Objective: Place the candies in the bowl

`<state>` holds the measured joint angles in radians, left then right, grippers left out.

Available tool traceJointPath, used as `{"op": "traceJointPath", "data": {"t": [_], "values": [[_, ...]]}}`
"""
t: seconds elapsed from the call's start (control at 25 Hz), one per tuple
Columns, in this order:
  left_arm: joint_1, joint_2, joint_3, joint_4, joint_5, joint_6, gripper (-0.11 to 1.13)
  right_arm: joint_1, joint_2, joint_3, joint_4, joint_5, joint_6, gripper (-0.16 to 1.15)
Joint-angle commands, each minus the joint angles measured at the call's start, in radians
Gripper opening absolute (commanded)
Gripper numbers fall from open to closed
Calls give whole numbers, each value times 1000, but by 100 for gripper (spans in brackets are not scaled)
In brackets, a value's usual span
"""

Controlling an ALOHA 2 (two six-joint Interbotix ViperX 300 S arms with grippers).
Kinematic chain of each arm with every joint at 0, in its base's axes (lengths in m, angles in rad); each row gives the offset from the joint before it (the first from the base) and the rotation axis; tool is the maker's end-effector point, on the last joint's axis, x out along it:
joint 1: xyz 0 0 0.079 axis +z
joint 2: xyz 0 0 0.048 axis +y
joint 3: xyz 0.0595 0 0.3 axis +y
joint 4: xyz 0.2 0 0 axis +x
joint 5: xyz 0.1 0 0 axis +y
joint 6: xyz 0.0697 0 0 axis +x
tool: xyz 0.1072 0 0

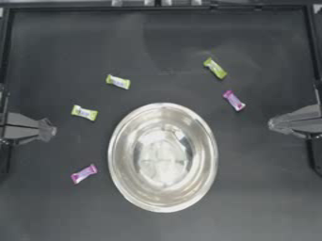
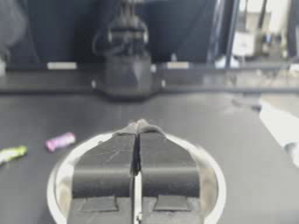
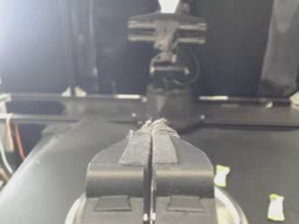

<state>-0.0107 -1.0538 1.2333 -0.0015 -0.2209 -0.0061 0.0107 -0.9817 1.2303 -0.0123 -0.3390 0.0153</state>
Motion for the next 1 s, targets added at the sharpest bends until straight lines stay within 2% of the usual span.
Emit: {"op": "traceJointPath", "data": {"t": [0.04, 0.12, 0.16, 0.2, 0.28, 0.36, 0.52, 0.68, 0.76, 0.84, 1.0], "values": [[2, 8, -31, -3, 12, -2, 53, 2, 3, -25, -12, 5, -5, 45], [2, 17, -34, -3, 21, -3, 91, 2, 5, -25, -18, 2, -3, 68], [2, 25, -35, -5, 28, -3, 105, 2, 5, -26, -18, 0, -2, 79], [3, 35, -40, -5, 37, -2, 113, 2, 3, -26, -18, 0, -2, 89], [2, 57, -54, -5, 84, -3, 103, 2, 3, -31, -15, 0, 2, 102], [2, 77, -75, -18, 147, -5, 96, 2, 3, -32, -12, 2, 2, 102], [9, 120, -146, -78, 321, -5, 101, 2, 3, -35, -9, 5, 3, 101], [21, 150, -207, -110, 517, -34, 101, 2, 3, -35, 3, 5, 3, 101], [43, 167, -227, -110, 588, -95, 101, 2, 2, -34, 8, 5, 3, 101], [58, 187, -242, -91, 650, -176, 101, 2, 2, -34, 8, 5, 3, 101], [40, 247, -273, 11, 765, -356, 101, 2, 2, -34, 15, 9, 3, 101]]}}
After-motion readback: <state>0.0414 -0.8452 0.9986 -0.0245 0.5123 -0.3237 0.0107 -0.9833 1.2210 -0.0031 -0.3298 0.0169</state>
